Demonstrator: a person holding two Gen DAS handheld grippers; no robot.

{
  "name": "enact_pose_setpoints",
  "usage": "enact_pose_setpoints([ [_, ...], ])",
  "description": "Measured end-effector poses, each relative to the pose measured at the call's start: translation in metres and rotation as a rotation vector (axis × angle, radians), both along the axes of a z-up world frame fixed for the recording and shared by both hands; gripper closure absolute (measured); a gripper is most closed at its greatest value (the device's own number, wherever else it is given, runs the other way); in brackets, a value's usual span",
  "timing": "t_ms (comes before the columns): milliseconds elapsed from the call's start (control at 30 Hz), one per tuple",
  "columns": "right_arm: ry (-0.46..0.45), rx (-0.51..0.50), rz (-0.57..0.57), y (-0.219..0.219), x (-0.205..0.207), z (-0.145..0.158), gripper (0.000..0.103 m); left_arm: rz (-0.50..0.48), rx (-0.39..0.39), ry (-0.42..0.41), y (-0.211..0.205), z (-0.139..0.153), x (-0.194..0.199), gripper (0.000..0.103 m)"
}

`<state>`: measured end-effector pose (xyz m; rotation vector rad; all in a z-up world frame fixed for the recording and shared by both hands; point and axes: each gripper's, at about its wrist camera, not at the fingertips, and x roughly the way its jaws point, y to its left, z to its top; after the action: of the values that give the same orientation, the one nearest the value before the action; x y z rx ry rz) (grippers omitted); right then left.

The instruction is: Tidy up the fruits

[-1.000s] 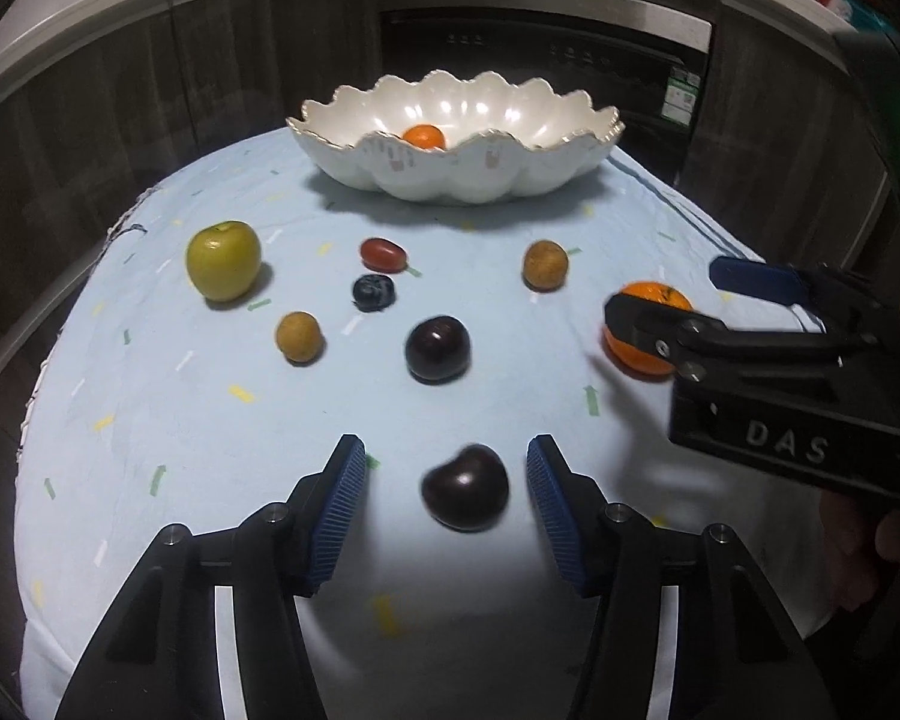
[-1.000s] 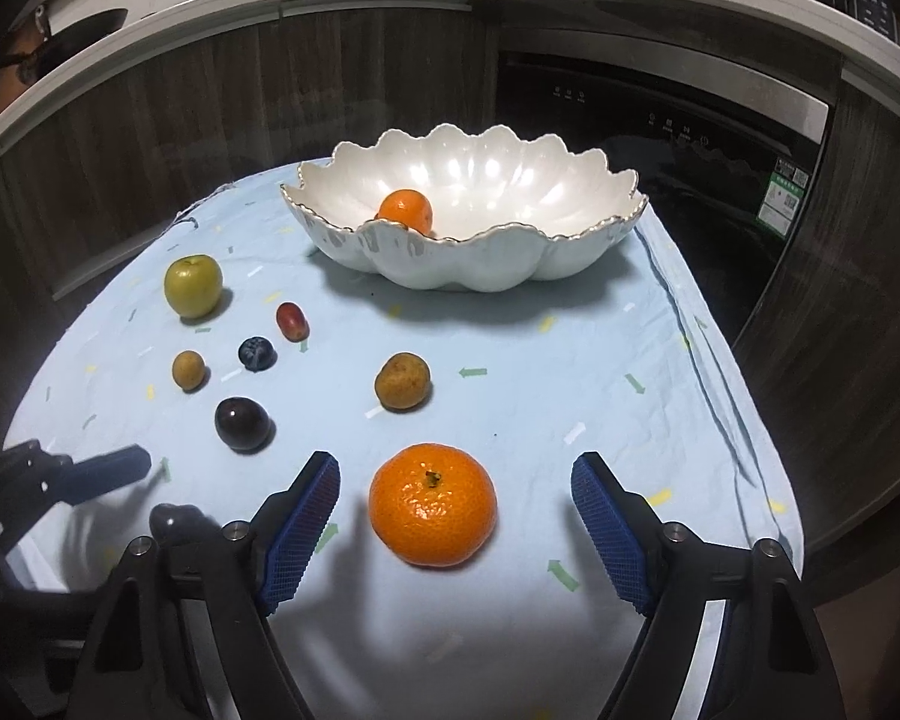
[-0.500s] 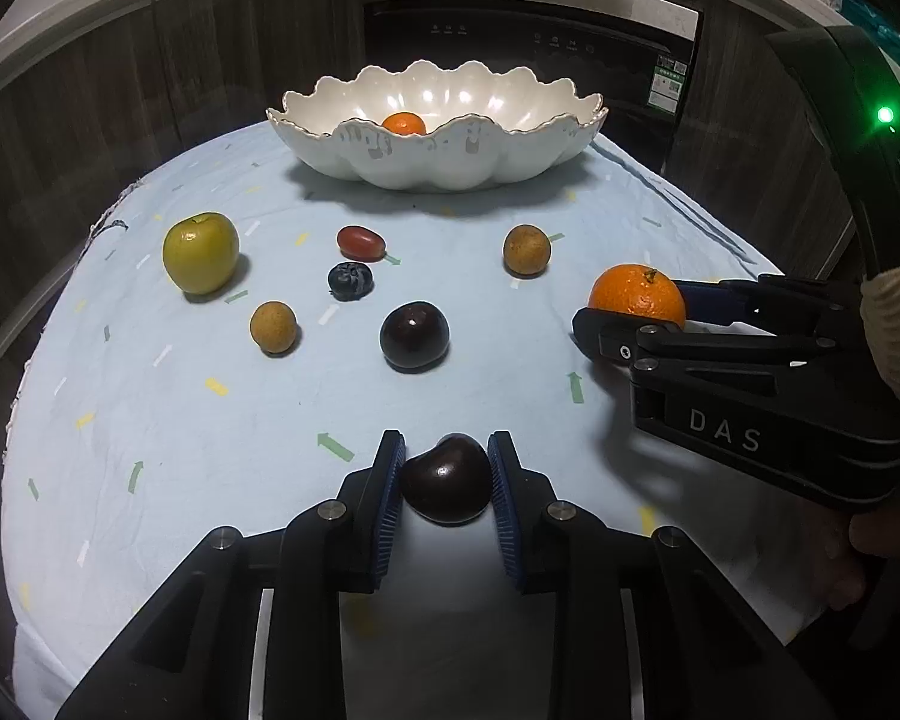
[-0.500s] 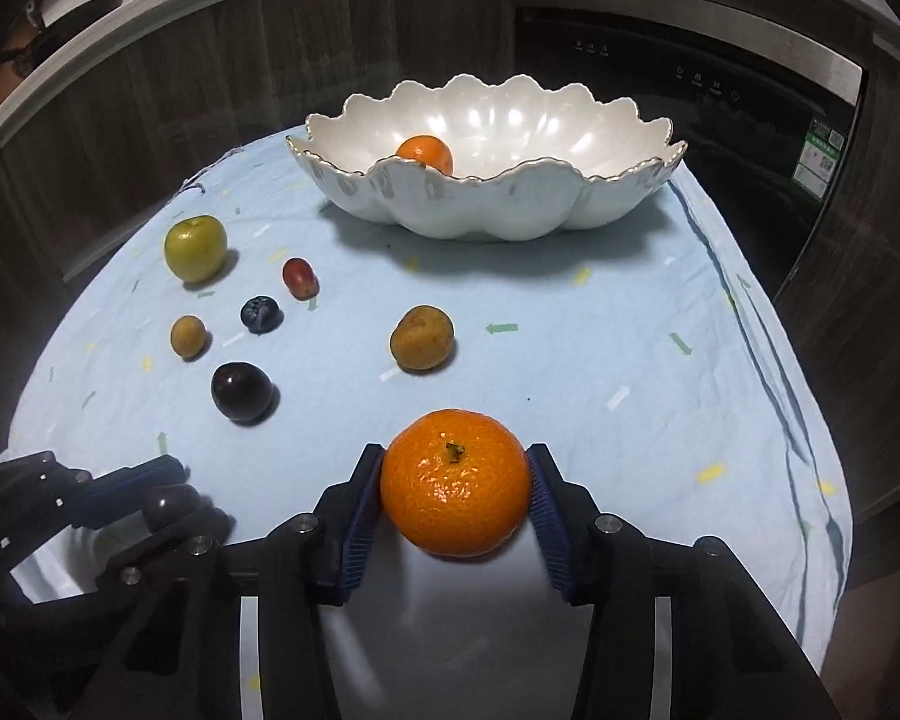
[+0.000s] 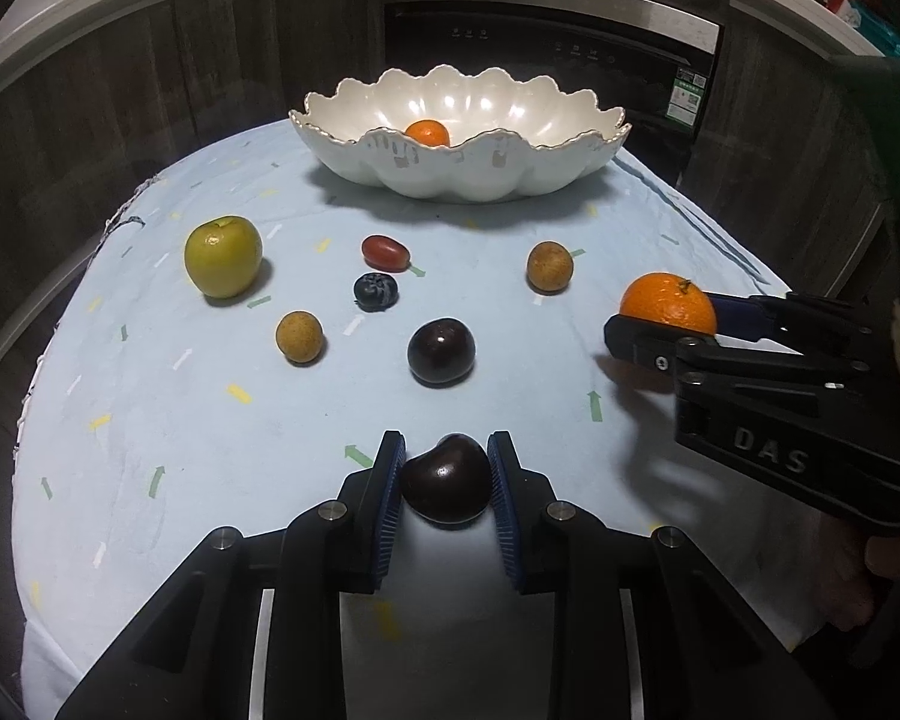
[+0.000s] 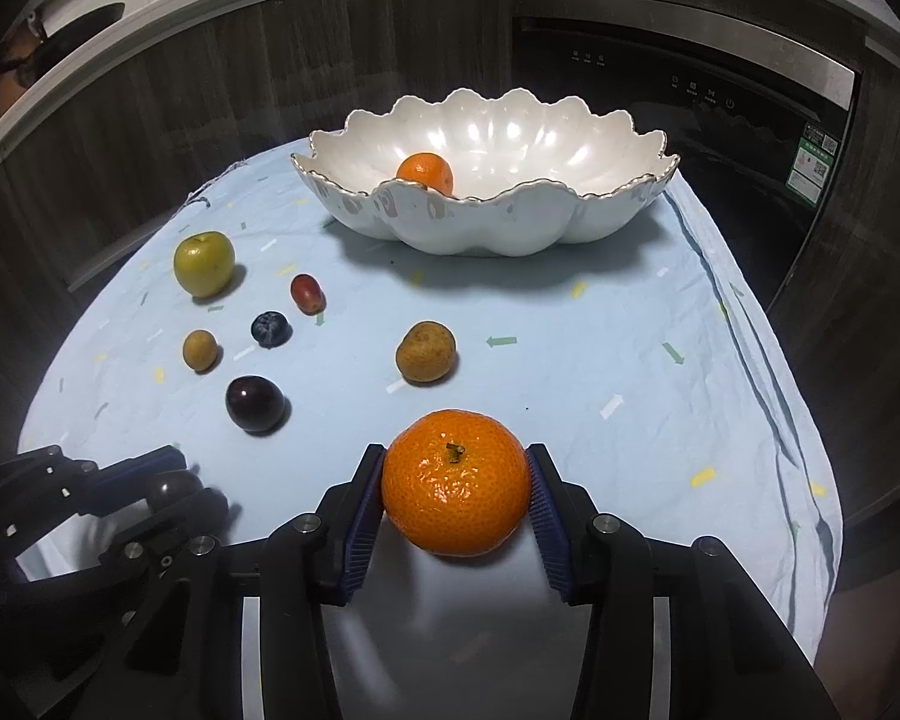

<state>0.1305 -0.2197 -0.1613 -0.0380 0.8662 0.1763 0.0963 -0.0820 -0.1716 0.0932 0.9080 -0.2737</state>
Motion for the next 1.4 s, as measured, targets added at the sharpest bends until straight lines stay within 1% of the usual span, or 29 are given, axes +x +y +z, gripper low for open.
enact_pose_setpoints([
  [367, -0.015, 0.0, 0.009, 0.008, 0.0, 0.016, 0.056, 0.05, -0.006, -0.007, 0.012, 0.01, 0.014, 0.074],
  [567, -0.018, -0.008, 0.008, 0.009, 0.004, 0.023, 0.056, 0.084, -0.018, -0.02, 0.021, 0.021, 0.025, 0.074],
  [767, -0.022, -0.01, 0.011, 0.012, 0.011, 0.031, 0.056, 0.086, -0.019, -0.034, 0.021, 0.031, 0.036, 0.074],
  [1033, -0.033, -0.004, -0.003, 0.01, 0.029, 0.045, 0.056, 0.091, -0.019, -0.031, 0.021, 0.044, 0.059, 0.074],
  [1400, -0.07, 0.002, -0.039, 0.0, 0.062, 0.068, 0.056, 0.086, -0.027, -0.057, 0.014, 0.065, 0.099, 0.074],
])
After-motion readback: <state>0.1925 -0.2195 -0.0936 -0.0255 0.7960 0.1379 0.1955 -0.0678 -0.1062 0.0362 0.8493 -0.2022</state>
